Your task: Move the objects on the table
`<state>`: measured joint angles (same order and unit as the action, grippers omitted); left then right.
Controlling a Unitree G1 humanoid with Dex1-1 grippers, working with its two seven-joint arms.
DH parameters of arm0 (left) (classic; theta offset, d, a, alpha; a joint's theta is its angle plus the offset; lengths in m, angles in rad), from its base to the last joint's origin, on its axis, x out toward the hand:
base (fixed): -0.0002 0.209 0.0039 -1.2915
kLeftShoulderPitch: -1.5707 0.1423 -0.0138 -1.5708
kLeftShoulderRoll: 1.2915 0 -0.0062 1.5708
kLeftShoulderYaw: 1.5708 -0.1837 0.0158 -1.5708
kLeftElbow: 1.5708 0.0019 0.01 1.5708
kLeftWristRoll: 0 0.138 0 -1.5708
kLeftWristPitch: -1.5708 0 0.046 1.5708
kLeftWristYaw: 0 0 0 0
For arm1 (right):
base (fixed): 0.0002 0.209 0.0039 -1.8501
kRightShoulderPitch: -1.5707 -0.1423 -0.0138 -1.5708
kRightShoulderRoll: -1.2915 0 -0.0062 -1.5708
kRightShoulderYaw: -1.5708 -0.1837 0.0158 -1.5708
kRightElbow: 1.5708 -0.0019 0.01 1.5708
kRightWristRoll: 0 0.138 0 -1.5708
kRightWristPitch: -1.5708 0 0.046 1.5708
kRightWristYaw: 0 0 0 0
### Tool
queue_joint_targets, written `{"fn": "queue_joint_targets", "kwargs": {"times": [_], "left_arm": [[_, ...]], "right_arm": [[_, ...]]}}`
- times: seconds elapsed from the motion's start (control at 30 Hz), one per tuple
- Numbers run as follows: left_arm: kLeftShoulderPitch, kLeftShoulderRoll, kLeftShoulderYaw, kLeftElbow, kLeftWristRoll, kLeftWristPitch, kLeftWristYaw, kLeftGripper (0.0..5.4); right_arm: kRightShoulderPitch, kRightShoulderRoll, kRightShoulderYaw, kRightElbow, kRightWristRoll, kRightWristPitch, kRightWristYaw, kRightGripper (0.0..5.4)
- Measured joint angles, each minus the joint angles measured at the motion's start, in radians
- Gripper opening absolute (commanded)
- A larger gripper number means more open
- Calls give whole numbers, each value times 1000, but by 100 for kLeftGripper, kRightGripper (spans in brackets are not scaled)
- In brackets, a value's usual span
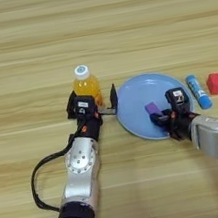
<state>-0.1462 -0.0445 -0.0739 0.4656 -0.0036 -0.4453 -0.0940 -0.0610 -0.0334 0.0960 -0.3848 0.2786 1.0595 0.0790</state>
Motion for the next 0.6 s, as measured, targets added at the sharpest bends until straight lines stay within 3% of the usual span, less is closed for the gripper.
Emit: {"fn": "queue_joint_targets", "kwargs": {"times": [0.3, 0.6], "left_arm": [[0, 0, 0, 0, -1, 0, 0, 540], [0, 0, 1, 0, -2, 0, -1, 540]], "right_arm": [[26, -15, 29, 23, -33, -112, 2, 148], [31, -10, -8, -12, -42, -158, -8, 144]]}}
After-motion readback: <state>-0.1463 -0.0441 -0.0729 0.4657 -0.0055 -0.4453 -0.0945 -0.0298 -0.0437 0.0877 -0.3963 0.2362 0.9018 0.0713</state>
